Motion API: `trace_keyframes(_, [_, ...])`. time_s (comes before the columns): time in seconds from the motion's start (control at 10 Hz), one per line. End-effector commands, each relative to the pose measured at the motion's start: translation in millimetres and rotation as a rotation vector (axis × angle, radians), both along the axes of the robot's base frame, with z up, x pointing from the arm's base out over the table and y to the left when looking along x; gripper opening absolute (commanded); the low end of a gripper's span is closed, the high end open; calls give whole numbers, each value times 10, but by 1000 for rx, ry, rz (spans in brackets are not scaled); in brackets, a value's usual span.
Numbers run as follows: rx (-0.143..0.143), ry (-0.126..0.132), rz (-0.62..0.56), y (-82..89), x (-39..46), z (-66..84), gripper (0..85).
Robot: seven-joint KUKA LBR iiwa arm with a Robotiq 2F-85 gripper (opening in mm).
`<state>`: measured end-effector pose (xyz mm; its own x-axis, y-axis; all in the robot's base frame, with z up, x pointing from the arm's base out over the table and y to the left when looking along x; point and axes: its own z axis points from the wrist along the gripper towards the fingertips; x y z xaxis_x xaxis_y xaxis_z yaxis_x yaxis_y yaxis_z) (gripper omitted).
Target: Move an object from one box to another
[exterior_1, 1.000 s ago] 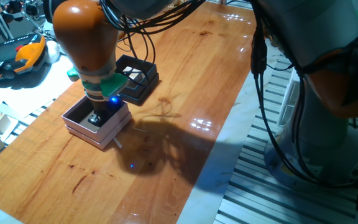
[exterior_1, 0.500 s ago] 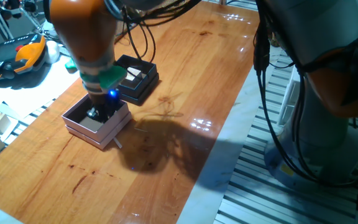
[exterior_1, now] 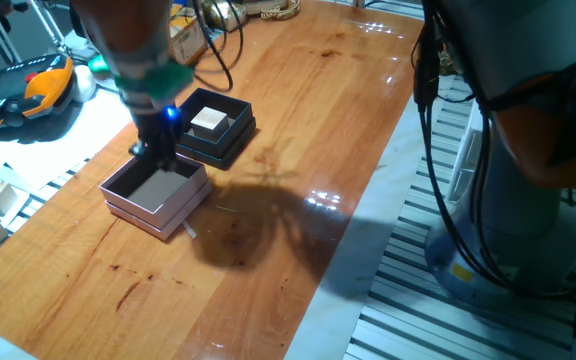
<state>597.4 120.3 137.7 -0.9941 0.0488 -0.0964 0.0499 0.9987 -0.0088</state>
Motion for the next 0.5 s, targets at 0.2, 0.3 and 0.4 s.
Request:
trace_keyframes(0.2, [17, 5, 15, -186, 48, 200, 0])
trace_keyframes(0.3, [19, 11, 26, -251, 61, 240, 0])
trace_keyframes(0.4, [21, 27, 46, -348, 76, 290, 0])
